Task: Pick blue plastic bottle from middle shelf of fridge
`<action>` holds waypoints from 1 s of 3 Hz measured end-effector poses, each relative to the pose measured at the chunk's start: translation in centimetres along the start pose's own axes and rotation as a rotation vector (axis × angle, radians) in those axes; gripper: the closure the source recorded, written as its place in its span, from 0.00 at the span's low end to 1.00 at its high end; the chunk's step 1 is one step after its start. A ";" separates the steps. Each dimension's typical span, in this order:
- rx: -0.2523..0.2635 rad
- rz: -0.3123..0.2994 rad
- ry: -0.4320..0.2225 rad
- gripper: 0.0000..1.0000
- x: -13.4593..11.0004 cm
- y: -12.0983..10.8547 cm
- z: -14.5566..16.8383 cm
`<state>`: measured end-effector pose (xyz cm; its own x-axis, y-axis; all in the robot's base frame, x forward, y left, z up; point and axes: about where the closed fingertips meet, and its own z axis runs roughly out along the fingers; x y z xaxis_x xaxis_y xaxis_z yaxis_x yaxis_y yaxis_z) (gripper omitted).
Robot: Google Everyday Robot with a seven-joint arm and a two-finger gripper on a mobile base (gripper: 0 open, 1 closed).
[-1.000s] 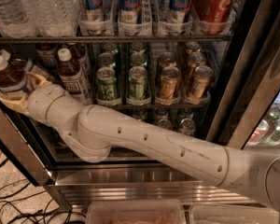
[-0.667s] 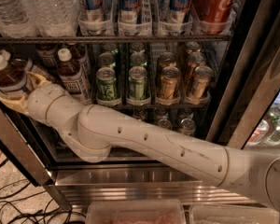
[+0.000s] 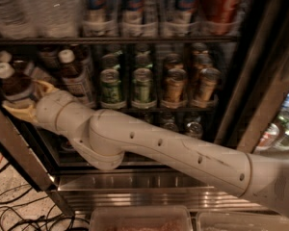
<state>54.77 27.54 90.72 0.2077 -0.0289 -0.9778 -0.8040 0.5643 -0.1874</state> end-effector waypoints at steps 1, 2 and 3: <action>-0.002 0.001 0.002 1.00 0.5 0.1 -0.2; -0.002 0.001 0.002 1.00 0.5 0.1 -0.2; -0.005 -0.013 0.018 1.00 0.7 -0.1 0.5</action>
Offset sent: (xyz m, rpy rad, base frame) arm -0.0897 -0.0880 -0.0026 -0.0681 0.1263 0.0880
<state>55.23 27.85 90.10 0.2075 -0.0512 -0.9769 -0.8043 0.5595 -0.2002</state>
